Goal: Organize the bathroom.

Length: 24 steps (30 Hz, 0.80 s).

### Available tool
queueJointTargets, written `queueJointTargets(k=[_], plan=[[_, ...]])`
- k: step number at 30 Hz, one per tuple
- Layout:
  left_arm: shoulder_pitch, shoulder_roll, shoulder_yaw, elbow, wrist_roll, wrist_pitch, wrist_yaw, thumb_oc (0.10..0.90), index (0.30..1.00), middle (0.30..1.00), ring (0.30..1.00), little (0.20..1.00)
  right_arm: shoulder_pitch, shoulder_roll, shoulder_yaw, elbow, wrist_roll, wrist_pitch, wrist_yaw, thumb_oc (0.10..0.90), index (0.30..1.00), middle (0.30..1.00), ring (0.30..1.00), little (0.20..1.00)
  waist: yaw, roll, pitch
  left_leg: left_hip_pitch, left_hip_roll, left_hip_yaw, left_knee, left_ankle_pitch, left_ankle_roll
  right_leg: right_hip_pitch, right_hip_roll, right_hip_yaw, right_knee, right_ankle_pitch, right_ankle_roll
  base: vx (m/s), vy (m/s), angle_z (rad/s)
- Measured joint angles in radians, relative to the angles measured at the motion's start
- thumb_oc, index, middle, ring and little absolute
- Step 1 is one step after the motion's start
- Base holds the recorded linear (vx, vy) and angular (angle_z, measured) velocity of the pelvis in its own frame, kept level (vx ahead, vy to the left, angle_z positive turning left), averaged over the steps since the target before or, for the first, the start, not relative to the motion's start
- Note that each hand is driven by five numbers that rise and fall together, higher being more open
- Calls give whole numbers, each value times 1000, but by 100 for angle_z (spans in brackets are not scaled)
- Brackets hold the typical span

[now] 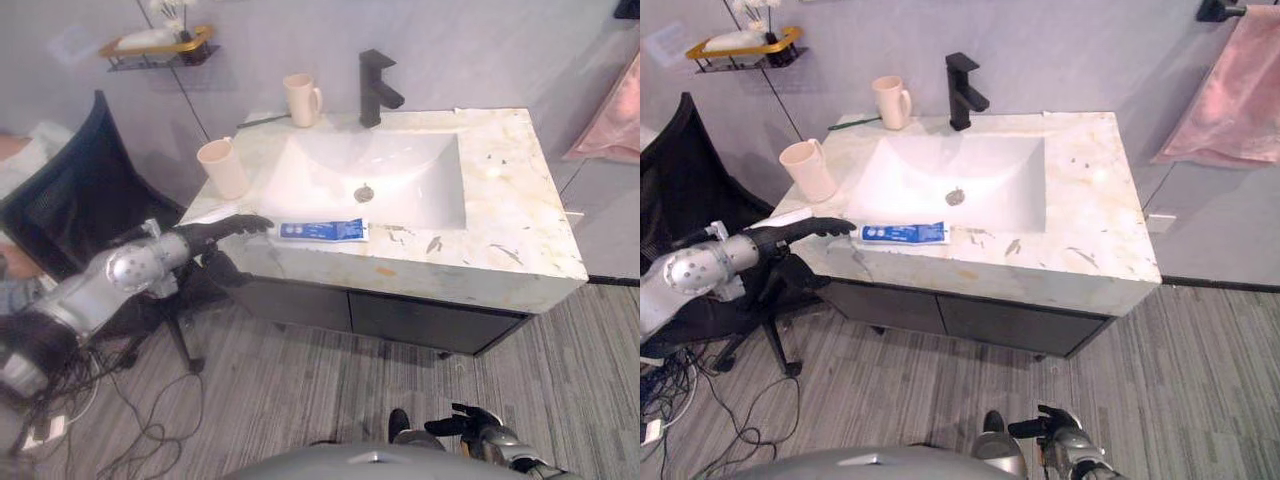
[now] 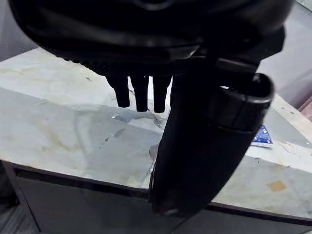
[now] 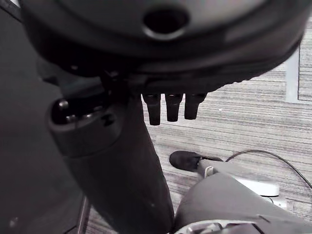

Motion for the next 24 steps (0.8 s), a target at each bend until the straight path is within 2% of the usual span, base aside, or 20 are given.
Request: queueJointTargets(k=[7, 13, 18, 24], plan=[[28, -60, 2, 1, 137, -4, 158, 800, 900, 900, 900, 900, -1, -17, -1, 1, -1, -1, 15, 800, 900, 900, 900, 900, -3, 6, 4, 2, 1, 0, -2, 0, 0, 4, 1, 0, 0, -4, 1, 4, -1, 0], [66, -73, 29, 2, 192, -29, 276, 800, 900, 900, 900, 900, 12, -24, -9, 3, -12, -1, 15, 800, 900, 900, 900, 900, -3, 8, 7, 3, 2, 1, -3, 0, 0, 5, 1, -1, 0, -6, 2, 0, 0, 0], [100, -73, 93, -2, 196, -46, 284, 800, 900, 900, 900, 900, 12, -24, -9, 2, -16, -2, 14, 800, 900, 900, 900, 900, -5, 8, 8, 0, 2, -1, -3, 0, 0, 4, 1, -3, 0, -6, 0, 0, 0, 0], [100, -73, 94, -2, 196, -47, 283, 800, 900, 900, 900, 900, 11, -23, -9, 2, -16, -5, 15, 800, 900, 900, 900, 900, -5, 6, 9, -1, 2, -2, -2, 0, 0, 3, 1, -3, 0, -6, 0, 0, 0, 0]])
